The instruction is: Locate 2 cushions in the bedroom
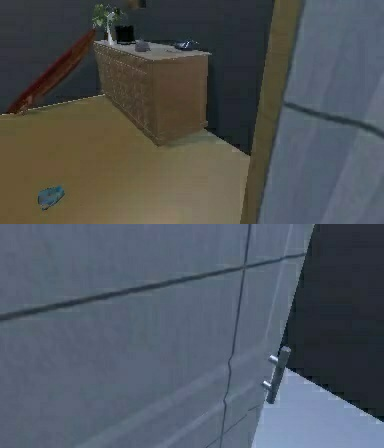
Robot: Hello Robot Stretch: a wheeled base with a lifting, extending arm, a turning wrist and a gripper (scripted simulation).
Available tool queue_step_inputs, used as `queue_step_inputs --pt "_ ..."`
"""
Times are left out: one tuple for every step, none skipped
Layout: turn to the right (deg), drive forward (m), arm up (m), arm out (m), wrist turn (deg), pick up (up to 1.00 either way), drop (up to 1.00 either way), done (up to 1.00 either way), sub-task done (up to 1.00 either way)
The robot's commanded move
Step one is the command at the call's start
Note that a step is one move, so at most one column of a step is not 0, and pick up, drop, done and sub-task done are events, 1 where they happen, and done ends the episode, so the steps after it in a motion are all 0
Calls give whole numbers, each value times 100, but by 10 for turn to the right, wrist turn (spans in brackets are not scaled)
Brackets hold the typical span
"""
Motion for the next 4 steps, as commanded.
queue_step_inputs --pt "-450 0 0 0 0 0 0 0 0" --pt "-240 0 0 0 0 0 0 0 0" --pt "0 70 0 0 0 0 0 0 0" --pt "-450 0 0 0 0 0 0 0 0"
